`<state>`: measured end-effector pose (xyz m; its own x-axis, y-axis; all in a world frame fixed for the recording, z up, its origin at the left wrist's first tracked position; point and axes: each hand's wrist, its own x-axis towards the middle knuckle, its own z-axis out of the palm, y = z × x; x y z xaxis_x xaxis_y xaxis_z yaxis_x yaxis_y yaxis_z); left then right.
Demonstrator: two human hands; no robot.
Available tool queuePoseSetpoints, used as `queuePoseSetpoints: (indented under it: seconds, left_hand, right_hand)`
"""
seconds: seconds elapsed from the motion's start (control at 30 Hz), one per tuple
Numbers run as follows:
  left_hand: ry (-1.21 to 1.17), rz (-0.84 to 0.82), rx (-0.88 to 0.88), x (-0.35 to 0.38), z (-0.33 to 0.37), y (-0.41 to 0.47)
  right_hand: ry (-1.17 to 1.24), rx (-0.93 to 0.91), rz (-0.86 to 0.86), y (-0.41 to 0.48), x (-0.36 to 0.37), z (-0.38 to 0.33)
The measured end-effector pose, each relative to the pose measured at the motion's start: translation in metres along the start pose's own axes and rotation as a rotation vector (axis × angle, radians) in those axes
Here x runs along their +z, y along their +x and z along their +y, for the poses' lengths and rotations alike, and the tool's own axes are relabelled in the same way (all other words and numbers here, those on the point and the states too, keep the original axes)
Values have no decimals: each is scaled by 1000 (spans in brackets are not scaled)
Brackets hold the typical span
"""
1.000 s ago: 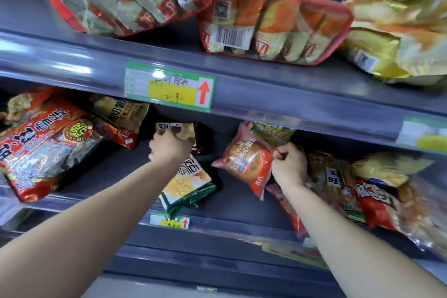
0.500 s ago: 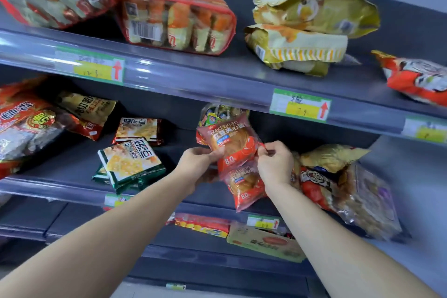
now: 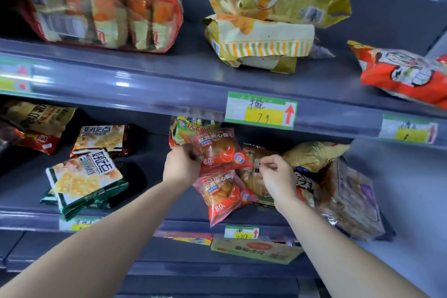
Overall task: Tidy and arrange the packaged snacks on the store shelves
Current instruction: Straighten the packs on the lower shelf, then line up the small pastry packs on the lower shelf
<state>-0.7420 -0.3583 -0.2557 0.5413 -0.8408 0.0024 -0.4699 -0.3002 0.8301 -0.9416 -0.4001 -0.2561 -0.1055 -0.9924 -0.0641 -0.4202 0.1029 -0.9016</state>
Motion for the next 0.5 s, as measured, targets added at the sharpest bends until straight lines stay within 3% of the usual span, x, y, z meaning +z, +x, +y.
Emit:
queuePoseSetpoints:
  seconds: [0.2,0.5]
  left_hand:
    - [132,-99,57,28,-6,26]
    - [222,-185,45,55,-14,52]
  right_hand:
    - [-126,350,-42,45,-11,41]
    - [-352,450,-83,66,15,54]
